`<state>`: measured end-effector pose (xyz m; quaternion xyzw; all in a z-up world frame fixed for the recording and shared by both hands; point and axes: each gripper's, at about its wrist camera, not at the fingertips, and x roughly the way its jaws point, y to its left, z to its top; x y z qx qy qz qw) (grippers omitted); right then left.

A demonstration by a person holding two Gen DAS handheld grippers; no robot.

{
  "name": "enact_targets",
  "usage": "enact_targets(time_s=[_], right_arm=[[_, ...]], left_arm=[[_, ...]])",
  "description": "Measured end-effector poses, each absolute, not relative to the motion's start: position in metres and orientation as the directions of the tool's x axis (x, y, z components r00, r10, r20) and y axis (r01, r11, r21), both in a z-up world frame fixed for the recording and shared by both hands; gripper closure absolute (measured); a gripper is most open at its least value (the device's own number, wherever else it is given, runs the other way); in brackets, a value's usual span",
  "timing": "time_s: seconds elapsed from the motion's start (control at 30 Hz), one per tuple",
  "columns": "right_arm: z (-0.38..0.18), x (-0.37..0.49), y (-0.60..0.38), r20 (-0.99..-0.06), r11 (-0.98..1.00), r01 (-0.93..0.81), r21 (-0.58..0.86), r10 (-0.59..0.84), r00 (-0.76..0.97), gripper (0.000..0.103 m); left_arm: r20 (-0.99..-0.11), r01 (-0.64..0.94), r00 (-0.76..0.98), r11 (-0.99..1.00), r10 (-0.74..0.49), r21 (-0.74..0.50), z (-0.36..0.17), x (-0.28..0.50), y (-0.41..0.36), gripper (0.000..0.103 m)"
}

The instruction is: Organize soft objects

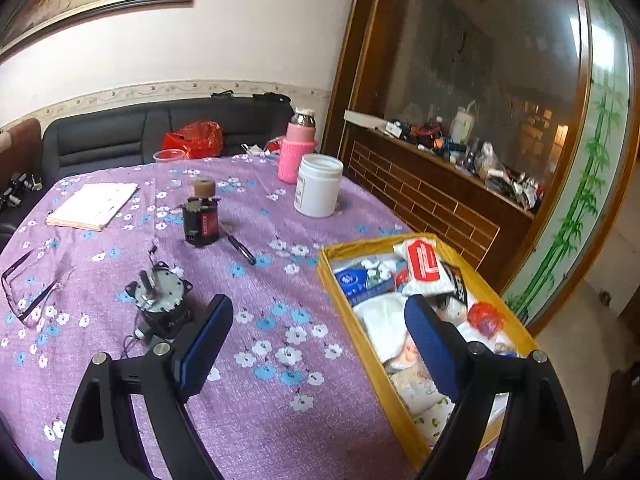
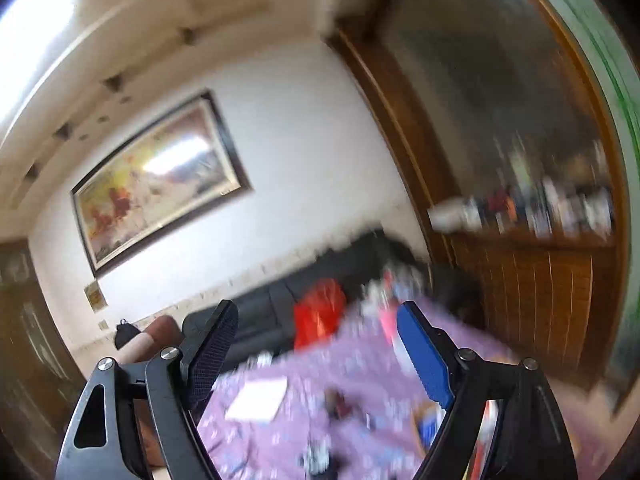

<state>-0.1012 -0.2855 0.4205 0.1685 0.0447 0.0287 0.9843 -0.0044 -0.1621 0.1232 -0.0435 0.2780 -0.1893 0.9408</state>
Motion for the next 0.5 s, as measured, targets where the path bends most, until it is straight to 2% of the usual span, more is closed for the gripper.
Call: enact_targets(time_s=[0.13,0.27,0.37,0.43,0.5], right_arm=[[0.488,-0.107,-0.262,-0.012,0.926,-0.121,0.358,0.134,0.991,0.017],[0.540,-0.136,-0.243,0.075,0.921,-0.164,0.354,0.147,0.986,0.017],[0.575,-0.170,-0.227,0.148,0.936,-0.187,0.298,0.148,0.978,0.017],[0.589,-0.189,-0.224,0.176,0.930,-0.215,0.297,0.168,0.970,0.017],[0.606,-0.209,-0.226,0.219,0.916,-0.240,0.321,0.174,0.960,0.017]], left_arm=[[-0.474,0.321,0.802,0.932,-0.363,-0.170,0.140,-0.016,-0.147,0.016],[-0.399,0.287,0.856,0.944,-0.329,-0.163,0.180,-0.036,-0.101,0.016],[-0.316,0.219,0.917,0.969,-0.245,-0.114,0.215,-0.057,-0.067,0.016],[-0.264,0.194,0.940,0.975,-0.216,-0.106,0.240,-0.074,-0.047,0.016],[-0.175,0.126,0.975,0.989,-0.137,-0.073,0.275,-0.097,-0.024,0.016]])
